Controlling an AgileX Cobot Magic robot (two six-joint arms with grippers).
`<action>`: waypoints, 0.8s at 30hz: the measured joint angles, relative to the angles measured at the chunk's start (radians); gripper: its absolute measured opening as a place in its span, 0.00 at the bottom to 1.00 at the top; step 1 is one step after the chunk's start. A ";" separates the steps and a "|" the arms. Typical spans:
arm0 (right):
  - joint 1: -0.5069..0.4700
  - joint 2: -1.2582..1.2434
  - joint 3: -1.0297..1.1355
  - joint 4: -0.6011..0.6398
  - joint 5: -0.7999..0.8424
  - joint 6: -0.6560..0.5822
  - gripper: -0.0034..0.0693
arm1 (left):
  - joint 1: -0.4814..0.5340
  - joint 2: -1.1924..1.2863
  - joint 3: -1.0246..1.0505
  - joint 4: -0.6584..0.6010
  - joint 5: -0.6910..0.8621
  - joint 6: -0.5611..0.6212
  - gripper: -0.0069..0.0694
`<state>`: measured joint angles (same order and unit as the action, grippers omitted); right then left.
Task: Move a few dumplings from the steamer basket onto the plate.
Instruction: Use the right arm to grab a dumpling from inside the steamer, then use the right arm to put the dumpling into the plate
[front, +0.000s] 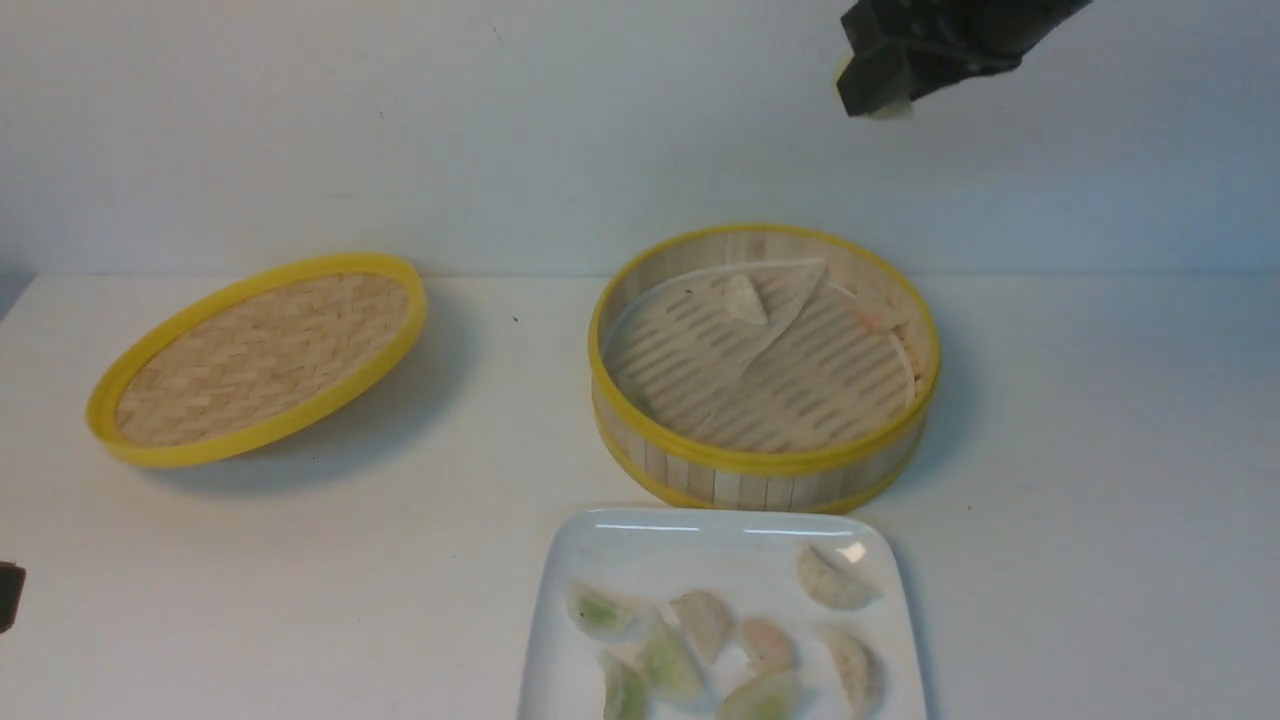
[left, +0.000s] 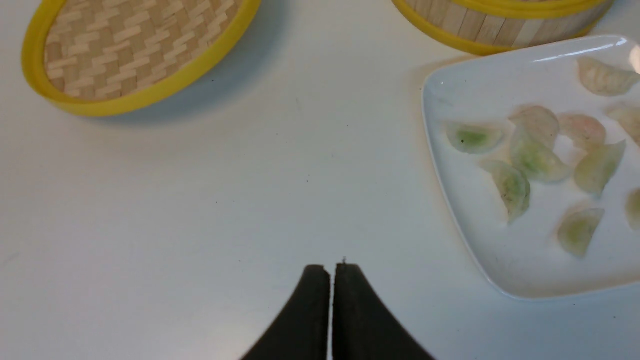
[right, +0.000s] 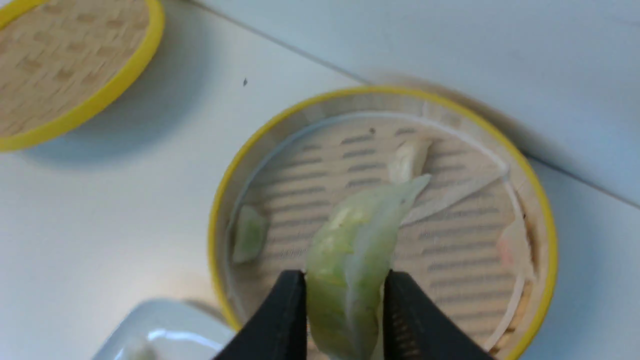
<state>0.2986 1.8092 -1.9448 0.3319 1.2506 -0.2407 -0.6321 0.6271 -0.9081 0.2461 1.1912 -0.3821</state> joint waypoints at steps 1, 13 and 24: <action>0.012 -0.053 0.077 0.008 0.001 -0.009 0.29 | 0.000 0.000 0.000 0.000 0.000 0.000 0.08; 0.189 -0.215 0.863 0.032 -0.357 -0.001 0.29 | 0.000 0.000 0.000 -0.047 -0.043 0.000 0.08; 0.201 -0.095 0.930 0.115 -0.565 0.002 0.41 | 0.000 0.000 0.000 -0.100 -0.043 0.000 0.08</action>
<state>0.4994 1.7141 -1.0143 0.4469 0.6858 -0.2389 -0.6321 0.6271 -0.9081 0.1462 1.1484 -0.3821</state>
